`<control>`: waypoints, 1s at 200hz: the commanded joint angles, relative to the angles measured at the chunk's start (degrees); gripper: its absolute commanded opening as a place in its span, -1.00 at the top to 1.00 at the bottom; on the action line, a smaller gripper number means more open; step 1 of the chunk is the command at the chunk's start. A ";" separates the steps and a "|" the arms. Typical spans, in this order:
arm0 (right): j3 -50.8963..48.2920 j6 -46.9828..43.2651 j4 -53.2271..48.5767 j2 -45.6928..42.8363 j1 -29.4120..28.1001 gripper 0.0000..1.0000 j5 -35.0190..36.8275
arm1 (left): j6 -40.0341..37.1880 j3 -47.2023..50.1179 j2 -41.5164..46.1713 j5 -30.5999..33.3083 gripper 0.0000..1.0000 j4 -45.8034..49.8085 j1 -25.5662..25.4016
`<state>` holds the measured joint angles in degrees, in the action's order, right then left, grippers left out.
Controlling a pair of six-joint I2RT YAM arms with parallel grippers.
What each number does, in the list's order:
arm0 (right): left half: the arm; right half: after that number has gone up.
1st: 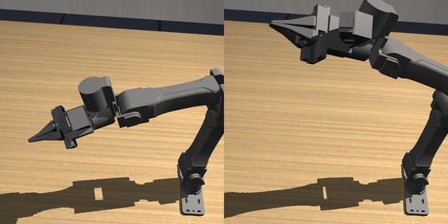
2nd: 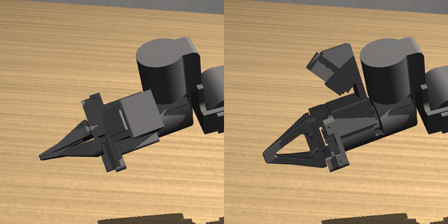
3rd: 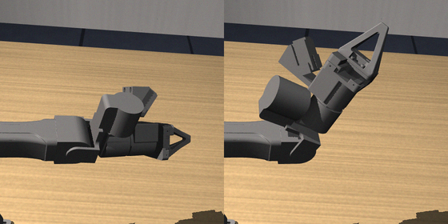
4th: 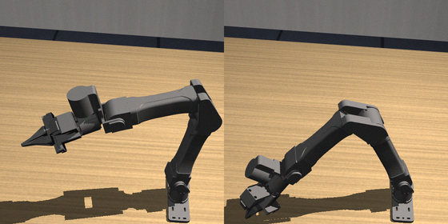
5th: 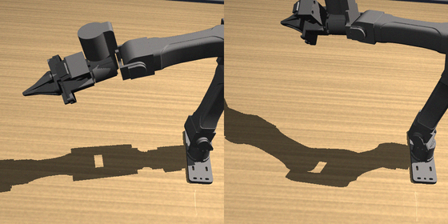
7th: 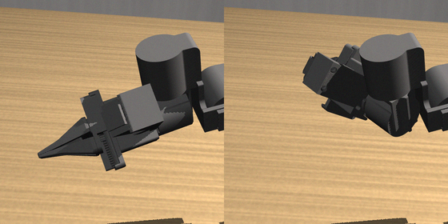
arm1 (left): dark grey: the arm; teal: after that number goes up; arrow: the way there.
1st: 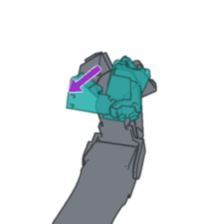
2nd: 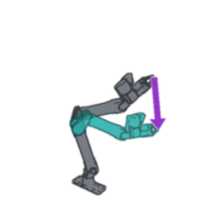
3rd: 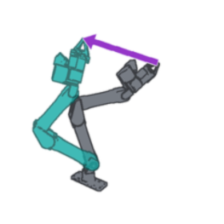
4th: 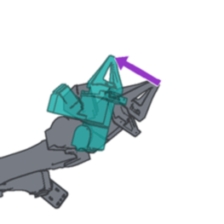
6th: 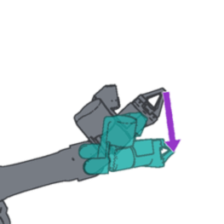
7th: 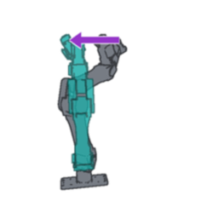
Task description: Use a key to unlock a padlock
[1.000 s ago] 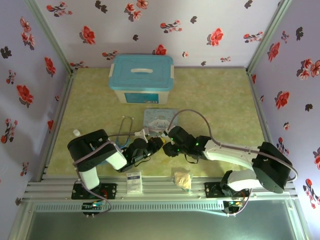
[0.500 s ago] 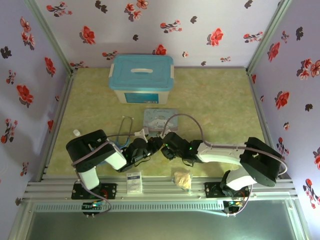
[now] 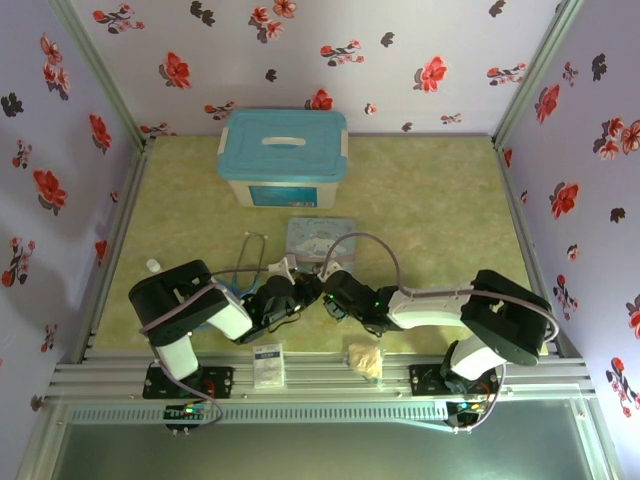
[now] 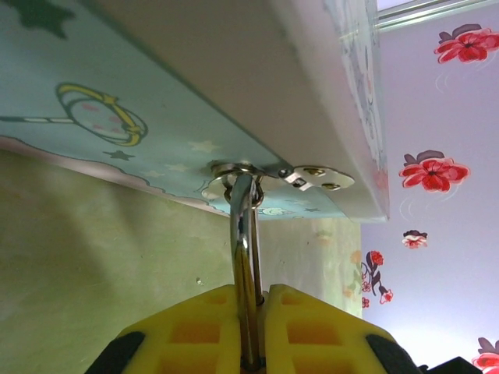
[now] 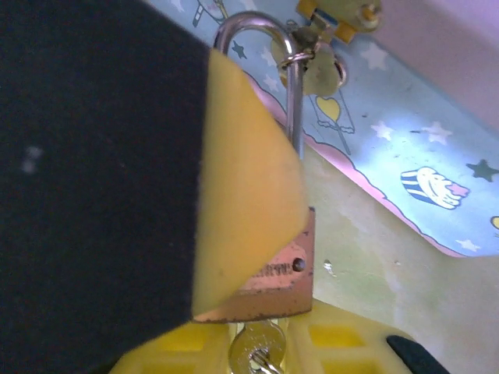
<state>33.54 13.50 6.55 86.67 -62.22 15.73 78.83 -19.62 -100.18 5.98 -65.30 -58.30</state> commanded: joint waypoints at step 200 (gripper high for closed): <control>-16.56 17.51 39.14 2.22 16.99 0.97 -38.66 | -0.65 3.55 1.84 0.56 0.82 -2.29 0.65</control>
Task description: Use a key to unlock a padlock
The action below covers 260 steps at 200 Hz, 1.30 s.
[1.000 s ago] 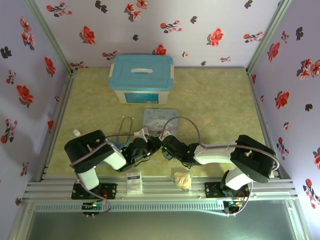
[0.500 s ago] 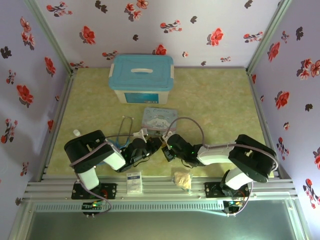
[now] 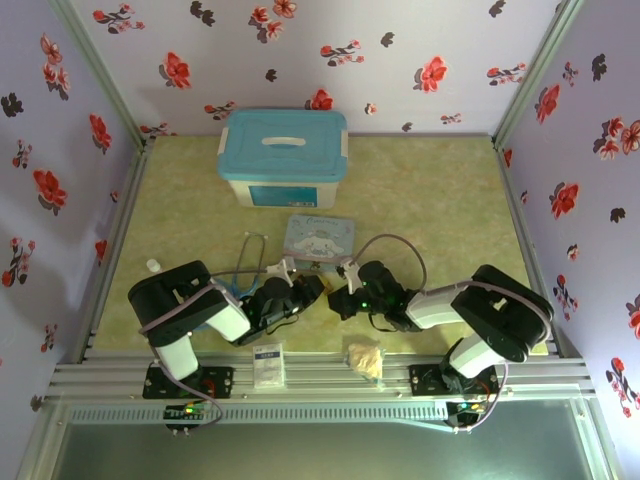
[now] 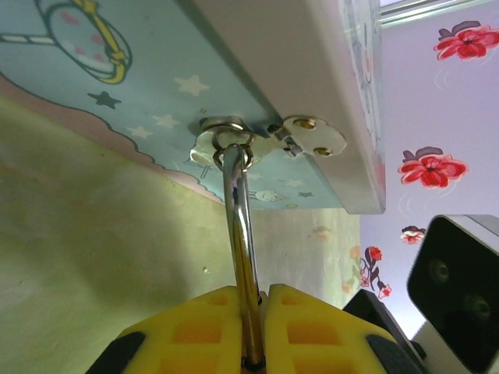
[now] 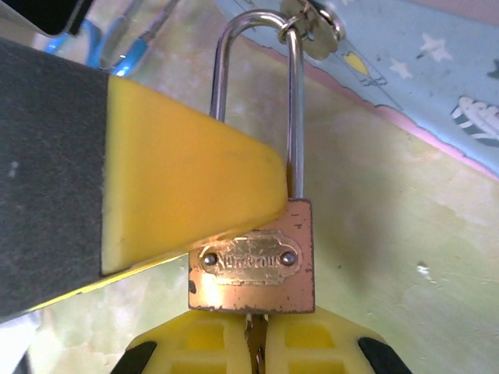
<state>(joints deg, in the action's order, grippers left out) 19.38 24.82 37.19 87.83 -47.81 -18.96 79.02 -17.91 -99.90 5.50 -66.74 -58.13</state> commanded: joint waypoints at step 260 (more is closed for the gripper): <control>2.40 4.80 -21.78 -15.02 2.90 0.07 15.09 | -19.78 -12.16 16.09 -5.41 0.89 49.71 6.10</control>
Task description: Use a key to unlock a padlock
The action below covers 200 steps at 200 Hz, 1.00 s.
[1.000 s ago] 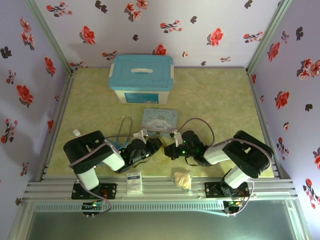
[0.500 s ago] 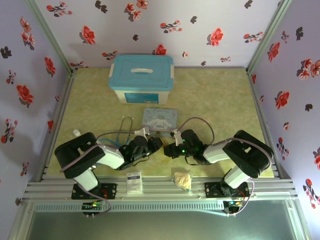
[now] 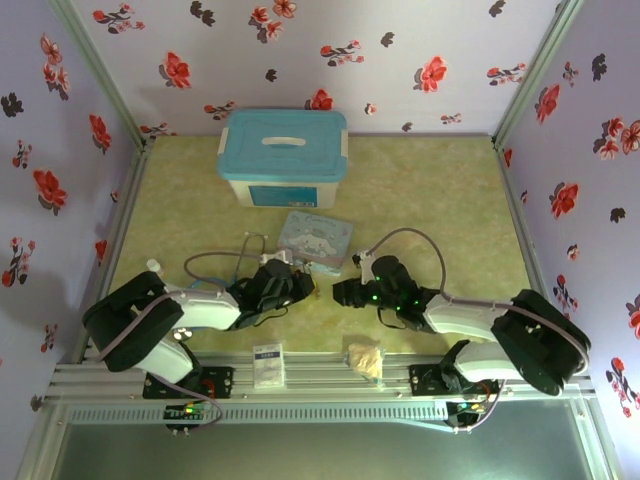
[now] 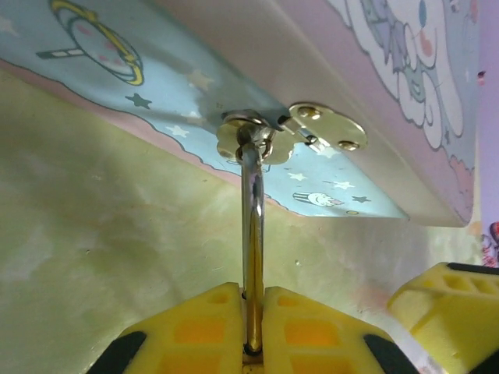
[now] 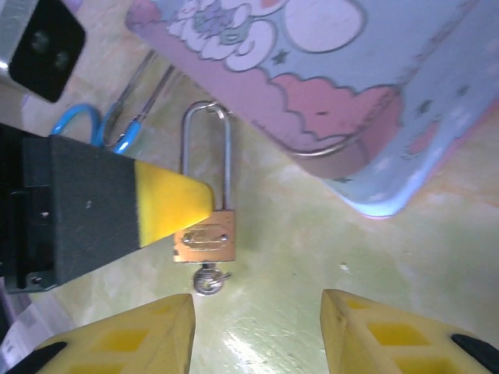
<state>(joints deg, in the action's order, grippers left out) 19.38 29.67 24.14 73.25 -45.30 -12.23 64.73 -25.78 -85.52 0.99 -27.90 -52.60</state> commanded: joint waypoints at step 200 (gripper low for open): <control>7.32 1.08 -16.17 2.49 0.39 0.09 20.19 | -21.04 -29.36 -10.70 13.66 0.56 49.22 -6.31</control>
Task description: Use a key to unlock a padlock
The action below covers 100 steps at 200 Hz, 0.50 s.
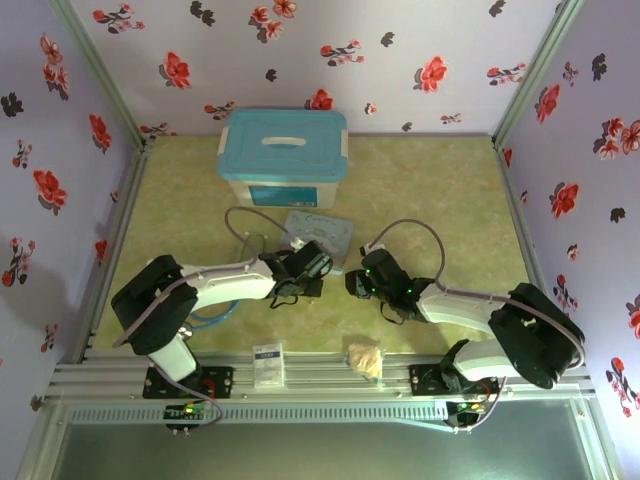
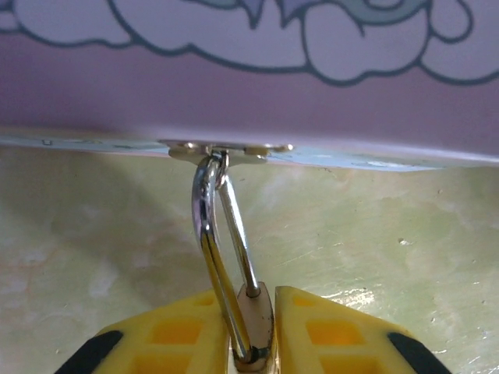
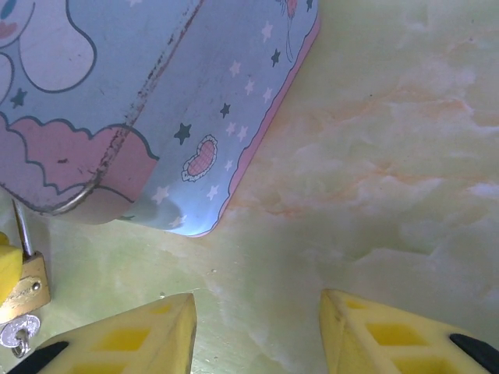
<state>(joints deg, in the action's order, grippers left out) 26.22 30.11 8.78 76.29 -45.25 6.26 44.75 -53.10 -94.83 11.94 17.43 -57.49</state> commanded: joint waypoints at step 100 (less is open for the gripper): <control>-0.77 1.80 0.38 1.05 0.39 0.10 1.76 | 2.42 -2.23 -4.23 3.79 0.47 4.34 -4.32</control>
<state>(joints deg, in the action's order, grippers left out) 26.15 30.70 8.67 76.71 -45.25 6.50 45.71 -55.88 -98.32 15.03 20.08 -61.47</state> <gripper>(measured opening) 0.449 0.263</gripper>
